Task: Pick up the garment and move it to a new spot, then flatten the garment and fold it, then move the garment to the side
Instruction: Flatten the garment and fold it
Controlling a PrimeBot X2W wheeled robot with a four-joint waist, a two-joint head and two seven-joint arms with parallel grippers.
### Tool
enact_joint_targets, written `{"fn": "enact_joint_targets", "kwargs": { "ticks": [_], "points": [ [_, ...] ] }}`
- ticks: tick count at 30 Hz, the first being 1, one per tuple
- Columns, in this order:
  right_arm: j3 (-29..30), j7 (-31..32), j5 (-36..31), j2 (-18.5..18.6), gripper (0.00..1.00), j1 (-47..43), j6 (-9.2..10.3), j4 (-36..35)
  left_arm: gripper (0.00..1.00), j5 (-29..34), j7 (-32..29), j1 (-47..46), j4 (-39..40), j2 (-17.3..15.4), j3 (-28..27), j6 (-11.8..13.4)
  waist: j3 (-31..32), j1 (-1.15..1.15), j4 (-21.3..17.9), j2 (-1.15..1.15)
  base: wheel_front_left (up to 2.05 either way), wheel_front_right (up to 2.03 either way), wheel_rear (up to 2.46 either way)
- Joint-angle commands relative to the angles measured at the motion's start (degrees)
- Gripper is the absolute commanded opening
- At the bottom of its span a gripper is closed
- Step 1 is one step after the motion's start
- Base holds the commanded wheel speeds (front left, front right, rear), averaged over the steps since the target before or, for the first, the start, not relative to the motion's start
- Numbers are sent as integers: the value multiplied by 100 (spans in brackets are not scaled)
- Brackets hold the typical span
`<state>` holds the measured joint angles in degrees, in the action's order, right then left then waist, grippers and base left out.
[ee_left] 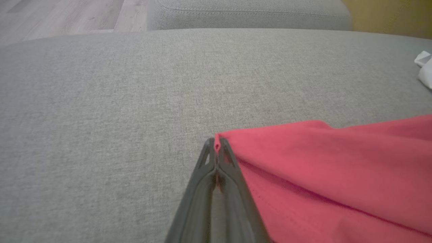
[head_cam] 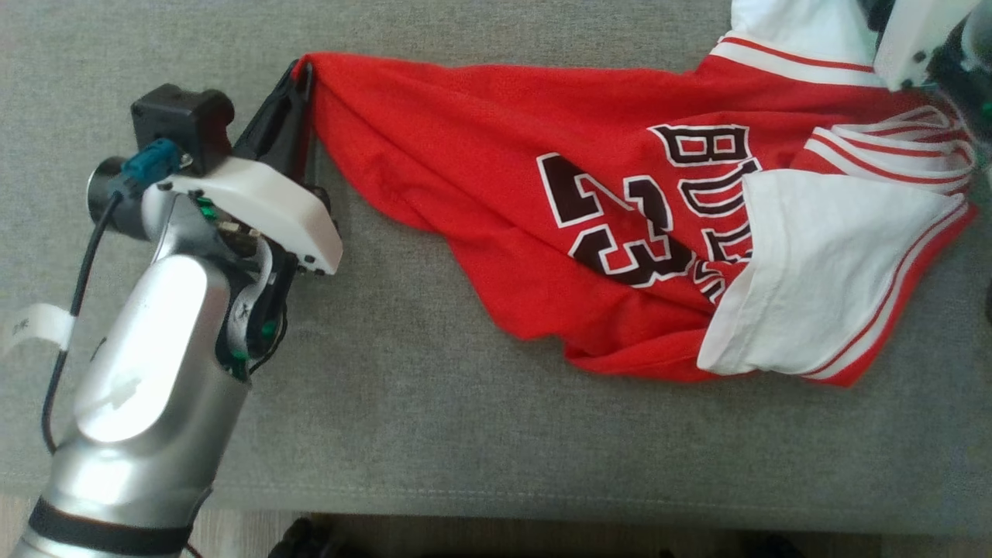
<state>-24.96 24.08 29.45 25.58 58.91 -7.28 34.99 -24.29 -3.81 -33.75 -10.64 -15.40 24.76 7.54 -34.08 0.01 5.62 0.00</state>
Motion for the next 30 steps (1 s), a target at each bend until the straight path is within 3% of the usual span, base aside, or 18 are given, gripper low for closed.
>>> {"fn": "enact_joint_targets", "kwargs": {
  "ticks": [1,2,3,9,14,19,24,30],
  "points": [
    [-150,45,96,57,57,2,-21,-35,0,51,64,-177,161,-153,-211,3,4,-1,-12,0,0,0,0],
    [-215,45,168,69,10,15,-21,15,0,44,71,-171,156,-157,-214,5,9,-1,-20,0,0,0,0],
    [-266,22,248,79,0,22,-21,51,0,35,80,-162,149,-163,-218,5,22,-1,-28,0,0,0,0],
    [-135,-1185,446,247,0,25,-21,-189,0,78,306,-100,269,-276,-314,80,258,-1,-113,0,0,0,0],
    [301,-2228,397,364,0,-290,-21,-827,0,201,478,57,699,-506,-485,269,674,-1,-303,0,0,0,0],
    [870,-2696,176,473,0,-656,-21,-1650,0,326,506,202,1275,-725,-619,438,1037,-1,-446,0,0,0,0],
    [1822,-2641,-233,454,0,-1184,-21,-3151,0,464,460,305,2222,-998,-824,623,1461,-1,-592,0,0,0,0],
    [2684,-1722,-458,193,0,-1492,-21,-4978,0,570,160,143,3324,-1333,-1094,734,1763,-1,-720,0,0,0,0]
  ]
}}
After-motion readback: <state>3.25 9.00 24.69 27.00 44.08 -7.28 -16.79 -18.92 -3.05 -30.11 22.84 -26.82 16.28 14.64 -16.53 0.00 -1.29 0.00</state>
